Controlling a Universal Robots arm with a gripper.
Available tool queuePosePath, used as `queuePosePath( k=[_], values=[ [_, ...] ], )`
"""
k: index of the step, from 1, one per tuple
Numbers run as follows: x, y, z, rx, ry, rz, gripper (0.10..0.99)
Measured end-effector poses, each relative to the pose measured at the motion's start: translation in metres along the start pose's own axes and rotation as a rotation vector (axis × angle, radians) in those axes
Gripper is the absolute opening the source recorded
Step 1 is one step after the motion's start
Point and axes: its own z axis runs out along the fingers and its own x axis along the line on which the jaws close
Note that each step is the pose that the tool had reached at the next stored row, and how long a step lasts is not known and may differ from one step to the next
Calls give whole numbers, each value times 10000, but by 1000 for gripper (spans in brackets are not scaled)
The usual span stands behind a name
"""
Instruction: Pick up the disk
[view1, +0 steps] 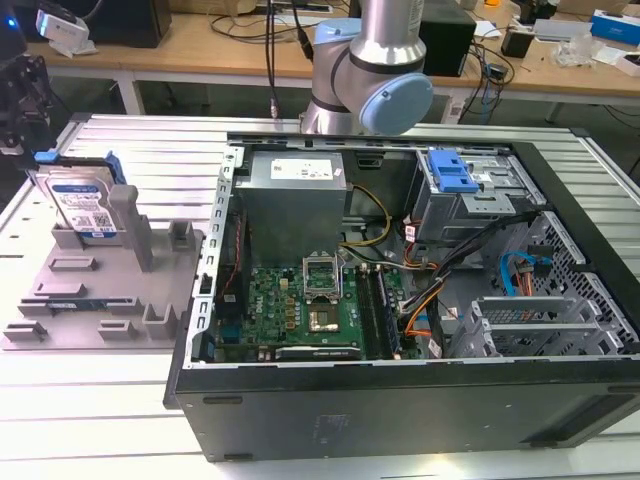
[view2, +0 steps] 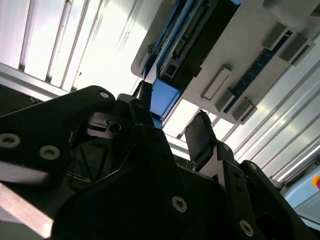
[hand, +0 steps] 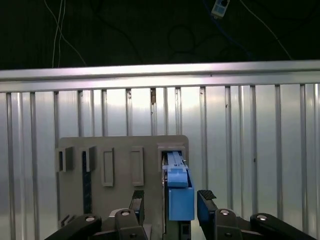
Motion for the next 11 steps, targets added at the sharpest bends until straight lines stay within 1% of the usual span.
queuePosePath(
  k=[3, 6, 10, 11],
  values=[
    [-1, -7, 32, -1, -40, -1, 545],
    [-2, -8, 55, -3, -105, -2, 545],
    [-4, -12, 99, -4, -129, -1, 545],
    [-5, -14, 113, -4, -153, -3, 545]
  ],
)
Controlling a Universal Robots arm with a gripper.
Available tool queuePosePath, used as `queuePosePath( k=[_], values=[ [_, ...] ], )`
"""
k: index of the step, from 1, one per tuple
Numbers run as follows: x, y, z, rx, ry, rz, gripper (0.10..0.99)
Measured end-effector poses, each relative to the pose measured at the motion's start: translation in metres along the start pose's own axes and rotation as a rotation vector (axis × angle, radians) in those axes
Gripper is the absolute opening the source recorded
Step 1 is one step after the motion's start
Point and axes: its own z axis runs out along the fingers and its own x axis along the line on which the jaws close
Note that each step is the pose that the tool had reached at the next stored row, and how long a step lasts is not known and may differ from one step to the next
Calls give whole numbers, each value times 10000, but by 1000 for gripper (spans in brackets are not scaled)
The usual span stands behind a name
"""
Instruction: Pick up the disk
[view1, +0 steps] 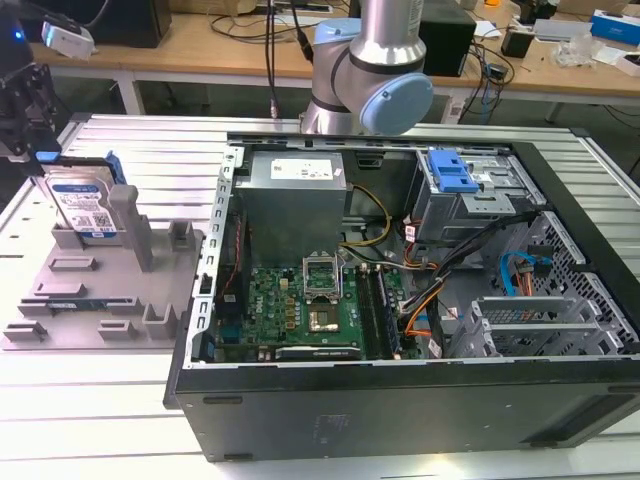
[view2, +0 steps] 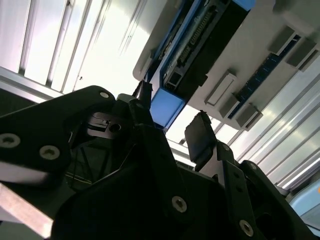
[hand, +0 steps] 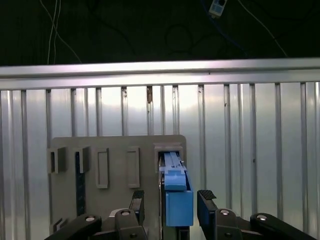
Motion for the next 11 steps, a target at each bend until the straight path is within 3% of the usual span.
queuePosePath(
  k=[11],
  values=[
    [-3, -3, 113, -2, -57, 0, 545]
  ],
)
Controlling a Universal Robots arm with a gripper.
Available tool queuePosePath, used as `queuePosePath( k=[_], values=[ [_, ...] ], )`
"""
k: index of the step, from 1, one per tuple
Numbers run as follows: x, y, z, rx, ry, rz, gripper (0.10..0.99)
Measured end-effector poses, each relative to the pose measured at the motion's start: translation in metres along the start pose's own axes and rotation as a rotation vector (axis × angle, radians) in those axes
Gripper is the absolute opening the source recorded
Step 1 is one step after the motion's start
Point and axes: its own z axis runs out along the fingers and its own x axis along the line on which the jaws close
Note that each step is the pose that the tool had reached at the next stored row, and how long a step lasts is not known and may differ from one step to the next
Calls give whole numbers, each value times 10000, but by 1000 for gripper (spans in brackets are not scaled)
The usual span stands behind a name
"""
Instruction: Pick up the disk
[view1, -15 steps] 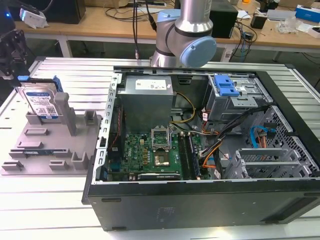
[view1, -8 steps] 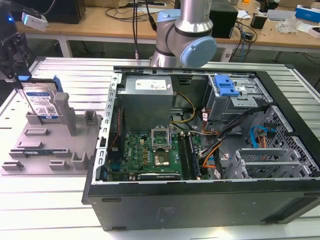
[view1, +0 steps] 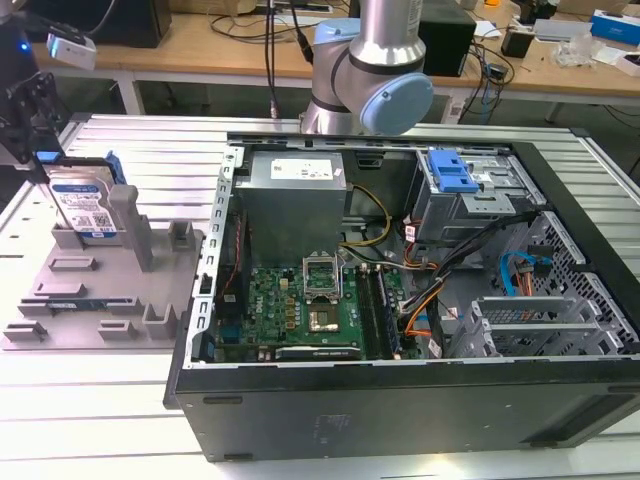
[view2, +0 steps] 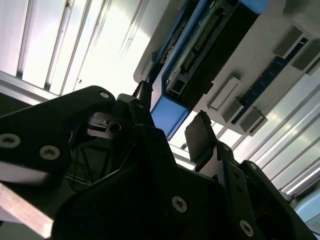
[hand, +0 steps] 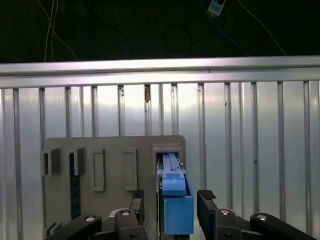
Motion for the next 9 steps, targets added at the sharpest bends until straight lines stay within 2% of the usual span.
queuePosePath(
  k=[9],
  values=[
    [-1, -1, 59, -1, -18, 0, 545]
  ],
)
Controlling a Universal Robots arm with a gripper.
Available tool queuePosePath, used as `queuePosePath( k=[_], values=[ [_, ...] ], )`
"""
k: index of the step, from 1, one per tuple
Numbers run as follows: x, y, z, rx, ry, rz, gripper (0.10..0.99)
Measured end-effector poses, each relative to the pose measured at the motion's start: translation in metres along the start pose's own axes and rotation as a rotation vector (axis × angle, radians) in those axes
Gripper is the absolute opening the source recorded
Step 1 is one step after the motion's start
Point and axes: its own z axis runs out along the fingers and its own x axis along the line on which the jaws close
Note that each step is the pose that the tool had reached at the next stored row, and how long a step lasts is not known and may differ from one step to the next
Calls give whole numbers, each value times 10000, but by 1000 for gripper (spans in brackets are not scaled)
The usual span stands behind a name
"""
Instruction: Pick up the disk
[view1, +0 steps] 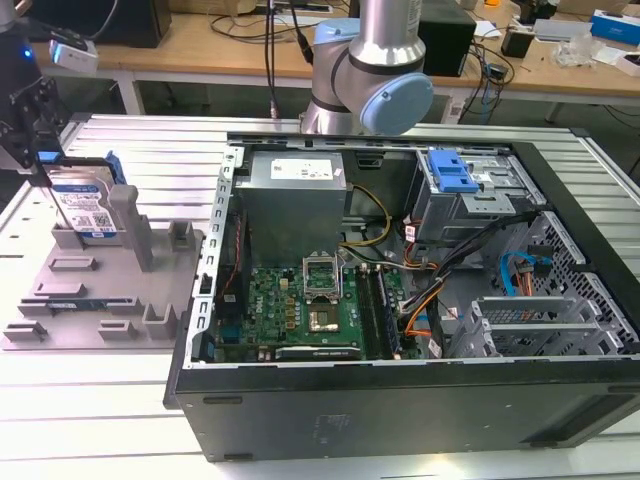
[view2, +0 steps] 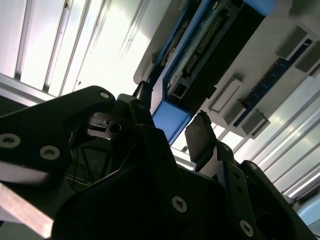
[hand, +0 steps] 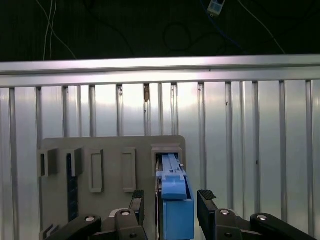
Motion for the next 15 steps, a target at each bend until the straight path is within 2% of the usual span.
queuePosePath(
  k=[8, 9, 11, 15],
  values=[
    [-1, -1, 43, 0, -5, 0, 545],
    [-1, -1, 51, 0, -5, 0, 529],
    [-1, -1, 63, 0, -5, 0, 392],
    [-1, -2, 72, 0, -5, 0, 392]
  ],
)
